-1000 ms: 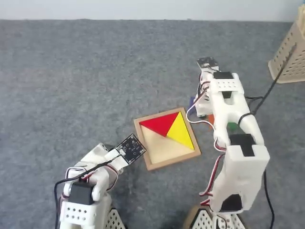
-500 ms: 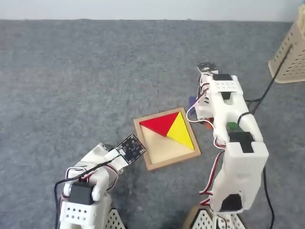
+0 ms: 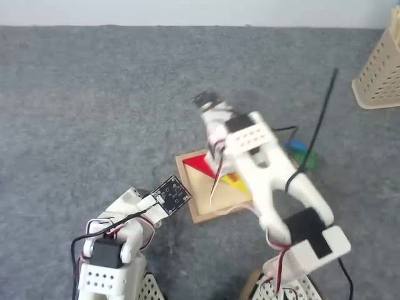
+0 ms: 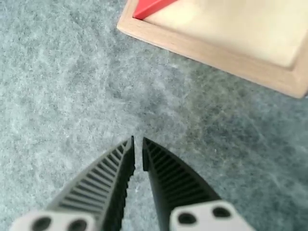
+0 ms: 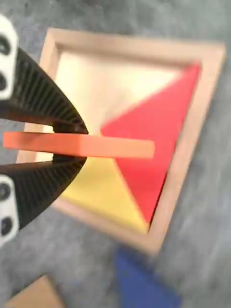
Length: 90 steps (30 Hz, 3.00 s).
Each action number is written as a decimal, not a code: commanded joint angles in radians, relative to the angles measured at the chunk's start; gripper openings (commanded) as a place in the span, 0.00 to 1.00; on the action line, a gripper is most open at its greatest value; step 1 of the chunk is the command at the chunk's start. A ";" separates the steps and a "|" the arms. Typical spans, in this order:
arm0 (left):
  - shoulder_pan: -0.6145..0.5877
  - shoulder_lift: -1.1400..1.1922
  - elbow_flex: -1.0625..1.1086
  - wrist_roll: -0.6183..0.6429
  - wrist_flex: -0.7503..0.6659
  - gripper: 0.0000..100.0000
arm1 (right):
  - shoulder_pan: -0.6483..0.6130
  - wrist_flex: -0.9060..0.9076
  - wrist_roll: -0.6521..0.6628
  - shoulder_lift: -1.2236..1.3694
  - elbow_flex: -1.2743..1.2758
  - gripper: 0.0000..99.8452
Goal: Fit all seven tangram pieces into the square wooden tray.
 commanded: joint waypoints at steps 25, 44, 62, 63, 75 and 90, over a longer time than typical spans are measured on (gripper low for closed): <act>-0.002 -0.017 -0.010 -0.011 0.005 0.03 | -0.122 0.012 -0.020 0.096 -0.126 0.07; 0.000 -0.017 -0.010 -0.011 0.005 0.03 | -0.130 0.065 -0.023 0.074 -0.129 0.14; 0.000 -0.017 -0.010 -0.011 0.005 0.03 | -0.073 0.101 -0.048 0.074 -0.170 0.14; 0.000 -0.017 -0.010 -0.011 0.005 0.03 | -0.073 0.099 -0.048 0.074 -0.170 0.14; -0.002 -0.017 -0.010 -0.011 0.005 0.03 | 0.001 0.074 -0.041 0.088 -0.207 0.14; -0.002 -0.017 -0.010 -0.011 0.005 0.03 | 0.007 0.073 -0.046 0.150 -0.178 0.14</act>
